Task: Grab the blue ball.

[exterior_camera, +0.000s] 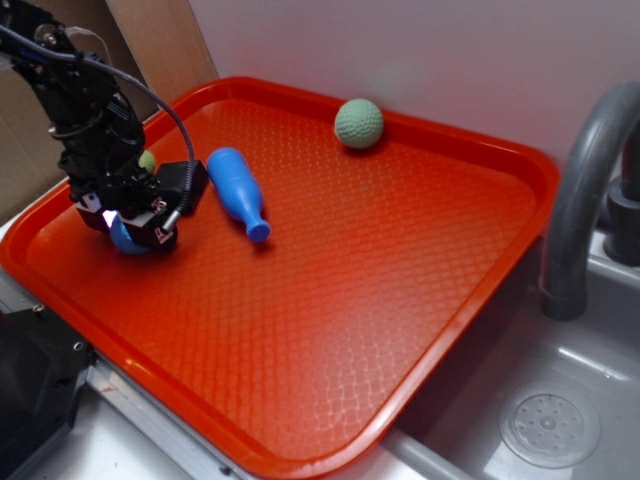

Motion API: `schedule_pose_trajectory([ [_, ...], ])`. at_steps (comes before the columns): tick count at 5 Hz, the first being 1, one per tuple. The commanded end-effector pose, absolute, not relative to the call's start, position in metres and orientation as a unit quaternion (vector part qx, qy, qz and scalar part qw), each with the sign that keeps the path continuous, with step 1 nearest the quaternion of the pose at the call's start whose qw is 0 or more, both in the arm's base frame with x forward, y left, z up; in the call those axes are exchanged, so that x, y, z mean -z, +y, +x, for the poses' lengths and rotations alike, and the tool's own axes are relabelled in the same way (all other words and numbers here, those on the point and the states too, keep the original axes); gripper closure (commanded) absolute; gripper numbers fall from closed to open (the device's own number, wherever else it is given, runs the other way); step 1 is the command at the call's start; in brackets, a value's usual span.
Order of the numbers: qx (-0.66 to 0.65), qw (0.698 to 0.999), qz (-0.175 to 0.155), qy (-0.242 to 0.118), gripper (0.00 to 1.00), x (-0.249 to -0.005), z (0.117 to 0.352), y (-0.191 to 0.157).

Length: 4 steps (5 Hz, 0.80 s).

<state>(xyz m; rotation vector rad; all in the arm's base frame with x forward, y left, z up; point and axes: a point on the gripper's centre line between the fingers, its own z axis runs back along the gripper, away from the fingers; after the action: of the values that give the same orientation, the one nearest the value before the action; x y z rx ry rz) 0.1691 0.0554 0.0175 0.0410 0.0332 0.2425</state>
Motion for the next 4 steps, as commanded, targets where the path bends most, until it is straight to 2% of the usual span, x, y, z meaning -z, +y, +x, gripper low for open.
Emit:
schedule_pose_trajectory([
  [1,-0.112,0.993,0.003,0.024,1.00,-0.028,0.155,0.038],
  [2,-0.092,0.996,-0.001,0.018,1.00,-0.039,0.152,0.026],
  [3,-0.026,0.999,0.019,-0.009,1.00,-0.087,0.158,0.009],
  [4,0.022,0.997,0.071,-0.027,1.00,-0.135,0.175,0.004],
])
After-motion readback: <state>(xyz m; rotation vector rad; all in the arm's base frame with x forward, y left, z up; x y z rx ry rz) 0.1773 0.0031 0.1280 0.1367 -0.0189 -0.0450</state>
